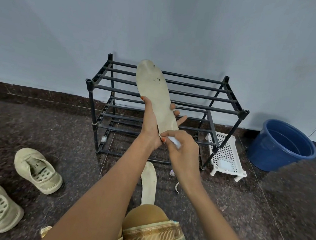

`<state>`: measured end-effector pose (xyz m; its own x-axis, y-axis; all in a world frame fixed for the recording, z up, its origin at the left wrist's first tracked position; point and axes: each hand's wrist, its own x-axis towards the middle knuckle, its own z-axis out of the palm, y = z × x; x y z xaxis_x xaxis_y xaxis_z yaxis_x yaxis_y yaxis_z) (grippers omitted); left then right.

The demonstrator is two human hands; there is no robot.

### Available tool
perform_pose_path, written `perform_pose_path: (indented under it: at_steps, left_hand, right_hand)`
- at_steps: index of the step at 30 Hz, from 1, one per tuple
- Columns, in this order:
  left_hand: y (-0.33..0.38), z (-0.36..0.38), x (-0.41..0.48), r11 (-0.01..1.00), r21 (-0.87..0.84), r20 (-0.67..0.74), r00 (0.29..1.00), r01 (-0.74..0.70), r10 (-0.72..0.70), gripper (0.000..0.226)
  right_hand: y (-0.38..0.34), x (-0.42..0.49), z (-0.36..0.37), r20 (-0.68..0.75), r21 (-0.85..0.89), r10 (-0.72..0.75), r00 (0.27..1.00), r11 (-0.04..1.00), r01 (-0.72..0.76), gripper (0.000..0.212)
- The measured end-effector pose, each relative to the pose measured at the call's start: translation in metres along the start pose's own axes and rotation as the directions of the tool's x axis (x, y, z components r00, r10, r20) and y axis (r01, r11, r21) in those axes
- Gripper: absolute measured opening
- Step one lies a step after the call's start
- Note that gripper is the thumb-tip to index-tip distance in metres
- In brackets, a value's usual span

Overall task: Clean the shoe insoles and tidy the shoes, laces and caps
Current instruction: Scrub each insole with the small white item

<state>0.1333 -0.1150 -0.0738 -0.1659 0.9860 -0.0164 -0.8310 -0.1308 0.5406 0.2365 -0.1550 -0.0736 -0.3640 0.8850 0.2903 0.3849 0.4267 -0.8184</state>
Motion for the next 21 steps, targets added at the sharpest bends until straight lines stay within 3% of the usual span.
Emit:
perform_pose_path:
  at_steps: [10, 21]
  left_hand:
    - [-0.001, -0.004, 0.0, 0.971, 0.168, 0.058, 0.981, 0.172, -0.184, 0.085]
    - [-0.002, -0.002, 0.0, 0.984, 0.028, 0.063, 0.982, 0.177, -0.178, 0.08]
  right_hand:
    - [0.003, 0.026, 0.0, -0.06, -0.323, -0.275, 0.96, 0.915, 0.242, 0.012]
    - [0.02, 0.007, -0.008, 0.006, -0.378, -0.36, 0.933, 0.863, 0.335, 0.023]
